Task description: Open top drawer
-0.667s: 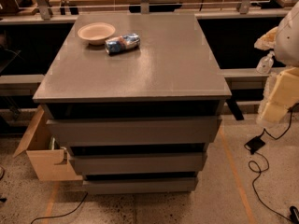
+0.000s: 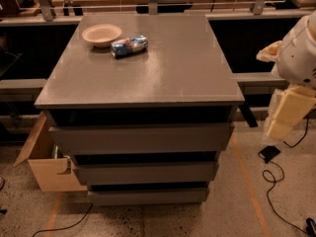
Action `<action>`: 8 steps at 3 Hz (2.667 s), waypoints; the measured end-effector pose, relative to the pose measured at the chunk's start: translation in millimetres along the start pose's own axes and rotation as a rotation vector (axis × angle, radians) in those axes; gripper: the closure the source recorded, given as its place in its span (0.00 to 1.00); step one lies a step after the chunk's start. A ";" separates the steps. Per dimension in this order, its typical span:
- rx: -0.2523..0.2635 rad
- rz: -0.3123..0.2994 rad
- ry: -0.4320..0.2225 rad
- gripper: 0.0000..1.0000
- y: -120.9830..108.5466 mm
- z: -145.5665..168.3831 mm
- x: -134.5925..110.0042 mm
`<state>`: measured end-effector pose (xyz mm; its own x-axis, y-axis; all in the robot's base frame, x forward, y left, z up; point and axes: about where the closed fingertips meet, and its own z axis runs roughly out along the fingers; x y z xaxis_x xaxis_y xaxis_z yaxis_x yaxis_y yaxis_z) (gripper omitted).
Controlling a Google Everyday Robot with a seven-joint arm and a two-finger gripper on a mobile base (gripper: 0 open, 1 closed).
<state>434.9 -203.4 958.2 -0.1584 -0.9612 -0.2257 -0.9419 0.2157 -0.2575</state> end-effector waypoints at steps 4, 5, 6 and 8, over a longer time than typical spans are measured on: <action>0.033 -0.150 -0.021 0.00 40.0 125.2 -21.1; 0.039 -0.176 -0.082 0.00 42.5 154.2 -23.7; 0.028 -0.205 -0.102 0.00 43.3 187.0 -29.3; 0.006 -0.250 -0.080 0.00 38.0 244.9 -42.2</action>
Offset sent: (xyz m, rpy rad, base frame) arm 0.0051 0.0725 -0.1587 -0.0612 -0.0258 0.1807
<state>478.3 -112.6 727.9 0.1029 -0.9683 -0.2276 -0.9471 -0.0255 -0.3199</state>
